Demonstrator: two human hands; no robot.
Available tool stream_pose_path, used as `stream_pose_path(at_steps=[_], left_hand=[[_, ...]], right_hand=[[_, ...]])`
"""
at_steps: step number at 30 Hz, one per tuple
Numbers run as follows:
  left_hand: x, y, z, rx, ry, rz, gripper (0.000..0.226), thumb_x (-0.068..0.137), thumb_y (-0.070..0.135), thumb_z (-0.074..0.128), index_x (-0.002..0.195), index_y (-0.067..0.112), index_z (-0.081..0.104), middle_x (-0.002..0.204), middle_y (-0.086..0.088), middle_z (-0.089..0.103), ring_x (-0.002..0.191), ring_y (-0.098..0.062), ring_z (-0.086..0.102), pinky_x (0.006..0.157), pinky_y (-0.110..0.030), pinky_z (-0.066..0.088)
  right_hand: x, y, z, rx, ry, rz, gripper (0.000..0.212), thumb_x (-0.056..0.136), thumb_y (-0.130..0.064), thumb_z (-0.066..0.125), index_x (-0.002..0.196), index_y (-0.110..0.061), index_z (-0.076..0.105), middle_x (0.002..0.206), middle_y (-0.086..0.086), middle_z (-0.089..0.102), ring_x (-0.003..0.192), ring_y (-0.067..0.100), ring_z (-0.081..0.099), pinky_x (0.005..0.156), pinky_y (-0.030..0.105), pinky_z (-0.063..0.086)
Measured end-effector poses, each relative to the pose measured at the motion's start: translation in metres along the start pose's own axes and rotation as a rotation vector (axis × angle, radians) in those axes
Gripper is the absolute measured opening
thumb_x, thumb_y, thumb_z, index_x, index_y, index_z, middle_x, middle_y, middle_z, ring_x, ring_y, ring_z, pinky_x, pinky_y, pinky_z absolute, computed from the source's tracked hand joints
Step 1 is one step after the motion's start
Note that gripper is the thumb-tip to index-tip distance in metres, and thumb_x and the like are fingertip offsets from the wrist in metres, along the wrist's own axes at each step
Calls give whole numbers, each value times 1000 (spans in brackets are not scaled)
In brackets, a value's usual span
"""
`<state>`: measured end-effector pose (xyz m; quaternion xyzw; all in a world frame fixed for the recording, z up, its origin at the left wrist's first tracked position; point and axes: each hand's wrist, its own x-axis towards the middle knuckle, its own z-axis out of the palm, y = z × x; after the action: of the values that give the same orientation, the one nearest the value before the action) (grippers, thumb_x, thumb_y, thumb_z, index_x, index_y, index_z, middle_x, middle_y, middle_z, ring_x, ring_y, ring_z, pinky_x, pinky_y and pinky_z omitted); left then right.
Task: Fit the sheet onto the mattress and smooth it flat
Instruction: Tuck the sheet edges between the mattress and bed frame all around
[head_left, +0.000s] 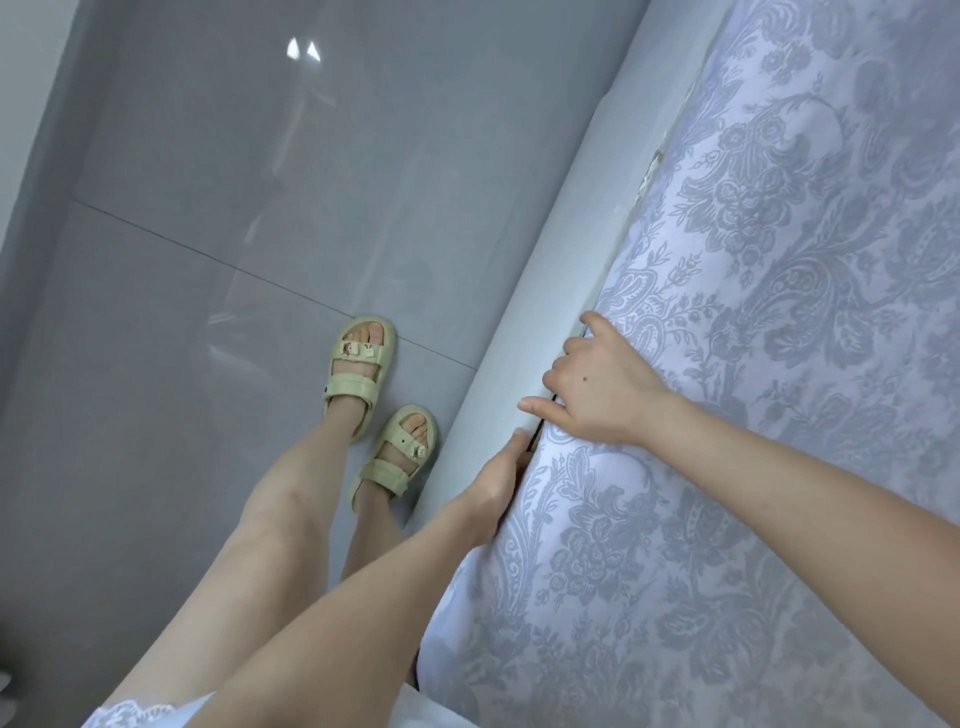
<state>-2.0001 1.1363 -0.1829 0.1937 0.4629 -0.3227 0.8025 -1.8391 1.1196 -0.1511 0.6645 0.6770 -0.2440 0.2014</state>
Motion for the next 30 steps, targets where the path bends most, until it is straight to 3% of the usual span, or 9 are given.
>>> stream_pose_path(at_steps=[3, 6, 10, 13, 17, 19, 22, 25, 30], left_hand=[[-3, 11, -5, 166, 48, -3, 67, 98, 54, 9, 116, 20, 63, 103, 1, 68, 93, -14, 62, 82, -26, 46], [-13, 15, -18, 332, 104, 42, 71, 97, 56, 9, 114, 14, 64, 112, -4, 66, 103, -19, 59, 95, -28, 42], [-38, 0, -61, 268, 313, 179, 47, 101, 41, 25, 105, 12, 62, 104, -4, 65, 93, -19, 56, 86, -29, 39], [-50, -24, -97, 276, 388, 173, 27, 97, 23, 40, 94, 13, 65, 99, -2, 61, 94, -17, 52, 75, -22, 39], [-60, -63, -122, 333, 369, 79, 18, 84, 26, 53, 71, 21, 65, 95, 7, 58, 95, -13, 48, 73, -24, 34], [-62, -84, -132, 336, 340, 48, 22, 86, 19, 53, 67, 21, 62, 90, 8, 56, 96, -12, 48, 81, -27, 33], [-71, -114, -143, 384, 274, 32, 22, 89, 16, 48, 72, 19, 63, 95, 9, 57, 99, -11, 48, 87, -25, 32], [-77, -143, -158, 388, 275, 3, 22, 88, 18, 48, 72, 20, 63, 100, 5, 56, 97, -13, 48, 83, -25, 33], [-90, -184, -171, 310, 276, 61, 28, 92, 17, 46, 70, 17, 65, 85, 4, 57, 79, -10, 49, 73, -22, 38]], right_hand=[[5, -3, -6, -72, -106, 24, 85, 84, -60, -5, 78, -21, 70, 76, -1, 71, 86, 20, 63, 102, 45, 29], [6, -8, -16, -95, -173, 37, 75, 92, -60, 5, 94, -23, 70, 89, 0, 71, 98, 20, 61, 105, 44, 24], [0, -22, -22, -77, -278, 105, 67, 96, -57, 12, 109, -19, 66, 104, 3, 69, 112, 22, 55, 114, 50, 11], [-14, -53, -6, 42, -113, 62, 68, 93, -53, 14, 92, -19, 73, 84, 0, 72, 93, 23, 63, 112, 53, 20], [-38, -101, 11, 97, 87, 10, 58, 89, -46, 30, 57, -20, 70, 50, -6, 60, 60, 20, 61, 98, 53, 43], [-39, -128, 8, 142, -29, 13, 64, 89, -49, 24, 59, -19, 72, 53, -4, 62, 63, 21, 62, 99, 52, 42], [-32, -161, 0, 123, -322, 41, 88, 83, -56, -5, 89, -18, 74, 88, -1, 70, 95, 22, 60, 109, 46, 24], [-24, -180, -1, 81, -466, 45, 72, 97, -55, 7, 107, -18, 68, 111, -1, 65, 111, 19, 51, 106, 39, 22], [-15, -206, 8, -13, -688, 93, 66, 98, -54, 10, 113, -19, 64, 117, 2, 64, 117, 19, 49, 104, 39, 20]])
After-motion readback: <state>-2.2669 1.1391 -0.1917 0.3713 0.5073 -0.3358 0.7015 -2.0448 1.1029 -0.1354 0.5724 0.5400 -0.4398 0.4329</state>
